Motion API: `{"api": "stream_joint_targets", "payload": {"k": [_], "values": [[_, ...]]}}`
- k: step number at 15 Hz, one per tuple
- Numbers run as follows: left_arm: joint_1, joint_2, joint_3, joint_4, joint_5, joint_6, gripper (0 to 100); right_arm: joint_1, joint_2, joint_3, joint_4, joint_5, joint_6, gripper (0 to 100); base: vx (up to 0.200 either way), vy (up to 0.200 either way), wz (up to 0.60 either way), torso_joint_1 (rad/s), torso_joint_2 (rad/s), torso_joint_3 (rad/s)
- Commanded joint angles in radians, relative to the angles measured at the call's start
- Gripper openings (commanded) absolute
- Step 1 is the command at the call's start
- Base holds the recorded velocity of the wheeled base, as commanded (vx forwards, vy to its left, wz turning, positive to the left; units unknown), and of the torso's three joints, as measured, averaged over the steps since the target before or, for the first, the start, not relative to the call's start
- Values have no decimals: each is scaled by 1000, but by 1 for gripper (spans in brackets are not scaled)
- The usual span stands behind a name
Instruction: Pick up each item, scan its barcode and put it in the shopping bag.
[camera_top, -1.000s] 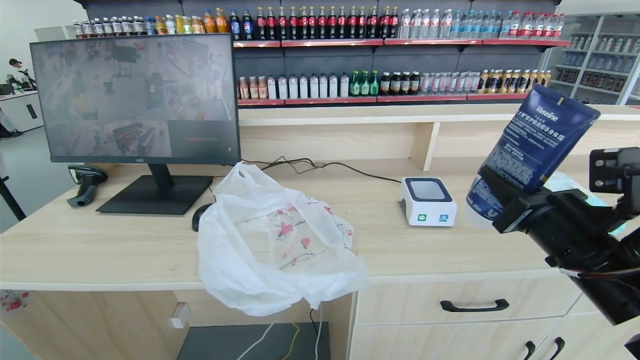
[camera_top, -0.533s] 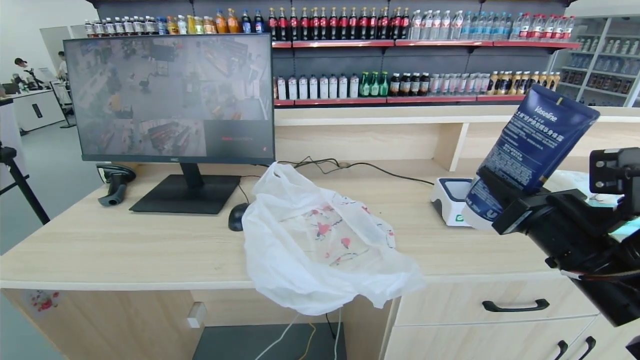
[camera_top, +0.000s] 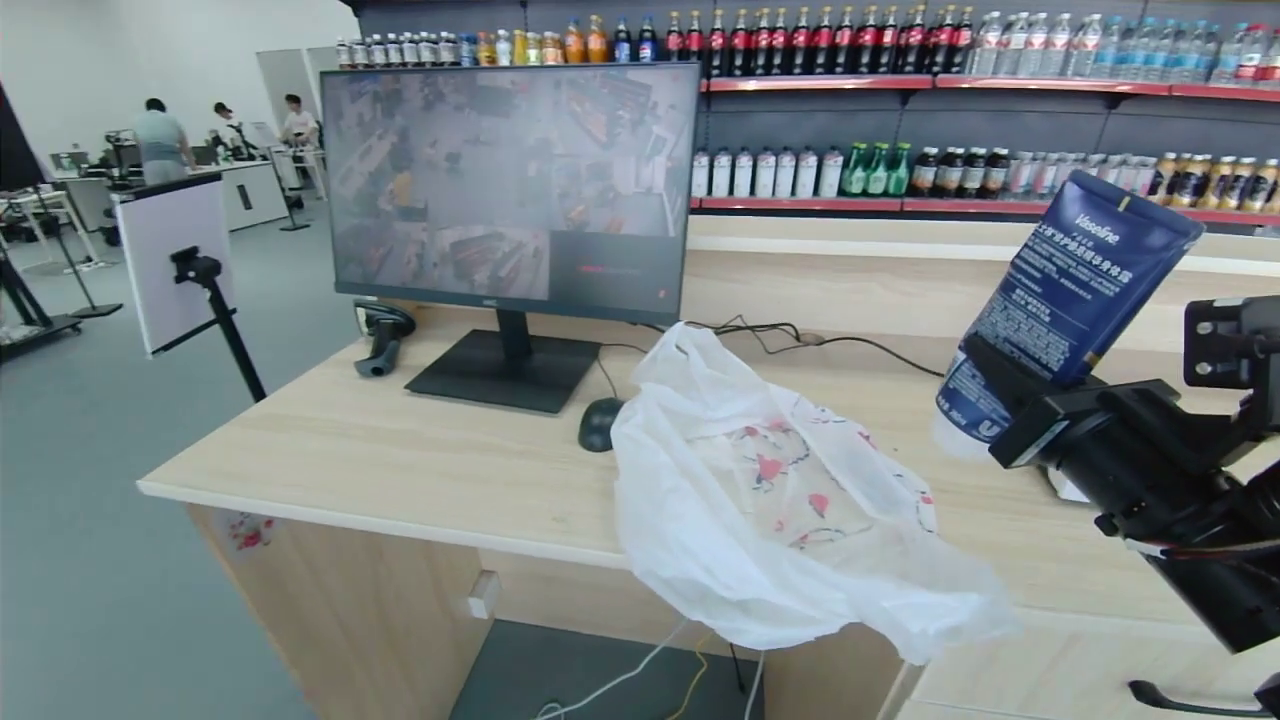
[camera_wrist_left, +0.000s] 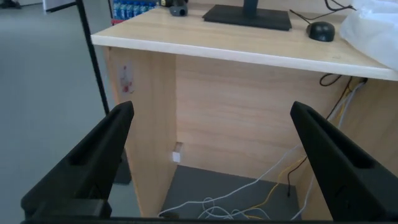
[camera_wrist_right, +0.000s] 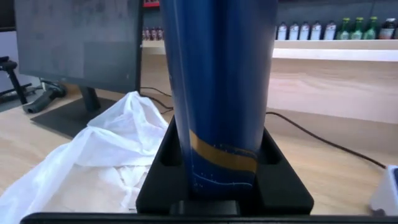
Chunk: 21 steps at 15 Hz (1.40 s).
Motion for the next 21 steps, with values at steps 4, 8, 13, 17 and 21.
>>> {"api": "stream_joint_targets", "payload": {"k": [4, 8, 13, 17, 21], "values": [[0, 0, 0, -1, 0, 1, 100, 8, 26, 6, -2, 20, -13, 0, 0, 0, 0, 0, 0, 0], [0, 0, 0, -2, 0, 3, 100, 112, 112, -19, -2, 29, -17, 0, 0, 0, 0, 0, 0, 0], [0, 0, 0, -4, 0, 26, 100, 163, 250, -103, -2, 29, -13, 0, 0, 0, 0, 0, 0, 0], [0, 0, 0, -4, 0, 24, 100, 186, 347, -158, -2, 29, -13, 0, 0, 0, 0, 0, 0, 0], [0, 0, 0, -7, 0, 24, 100, 192, 398, -198, -2, 29, -13, 0, 0, 0, 0, 0, 0, 0]]}}
